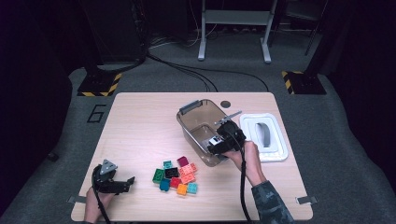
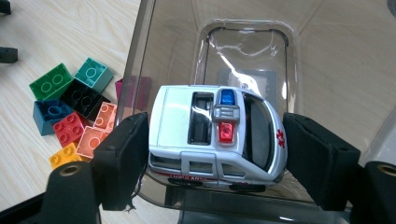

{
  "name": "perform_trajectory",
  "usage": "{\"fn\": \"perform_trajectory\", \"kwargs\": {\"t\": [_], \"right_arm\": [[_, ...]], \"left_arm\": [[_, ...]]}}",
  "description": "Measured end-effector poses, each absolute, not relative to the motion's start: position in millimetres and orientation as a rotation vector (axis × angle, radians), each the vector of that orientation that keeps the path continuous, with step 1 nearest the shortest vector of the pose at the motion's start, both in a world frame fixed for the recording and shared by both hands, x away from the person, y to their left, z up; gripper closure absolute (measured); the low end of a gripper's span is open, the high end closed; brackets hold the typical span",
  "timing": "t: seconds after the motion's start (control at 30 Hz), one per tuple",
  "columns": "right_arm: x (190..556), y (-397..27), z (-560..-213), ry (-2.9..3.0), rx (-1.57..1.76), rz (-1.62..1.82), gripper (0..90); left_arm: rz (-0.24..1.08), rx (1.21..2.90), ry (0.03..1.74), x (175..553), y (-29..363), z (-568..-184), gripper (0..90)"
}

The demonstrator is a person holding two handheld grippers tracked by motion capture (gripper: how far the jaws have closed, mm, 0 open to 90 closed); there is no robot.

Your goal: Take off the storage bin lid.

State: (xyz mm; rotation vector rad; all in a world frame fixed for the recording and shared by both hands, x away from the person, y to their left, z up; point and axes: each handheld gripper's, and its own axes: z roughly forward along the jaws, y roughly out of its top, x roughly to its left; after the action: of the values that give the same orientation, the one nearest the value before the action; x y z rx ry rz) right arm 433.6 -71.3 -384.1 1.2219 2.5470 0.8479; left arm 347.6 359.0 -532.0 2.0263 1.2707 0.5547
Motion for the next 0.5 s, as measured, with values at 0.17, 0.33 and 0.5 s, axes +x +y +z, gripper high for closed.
{"fn": "perform_trajectory", "kwargs": {"t": [0.17,0.33,0.5], "right_arm": [[433.7,-71.0,-384.3,2.544,1.222,0.841,24.0],[433.6,-70.5,-384.3,2.539,1.230,0.820,23.7],[432.4,-72.5,-382.5,2.514,1.230,0.827,20.4]], "left_arm": [[0.555,2.028,1.269,347.7,359.2,-532.0,2.9],[0.552,2.027,1.270,347.7,359.2,-532.1,2.9],[0.554,2.024,1.269,347.8,359.1,-532.2,2.9]]}}
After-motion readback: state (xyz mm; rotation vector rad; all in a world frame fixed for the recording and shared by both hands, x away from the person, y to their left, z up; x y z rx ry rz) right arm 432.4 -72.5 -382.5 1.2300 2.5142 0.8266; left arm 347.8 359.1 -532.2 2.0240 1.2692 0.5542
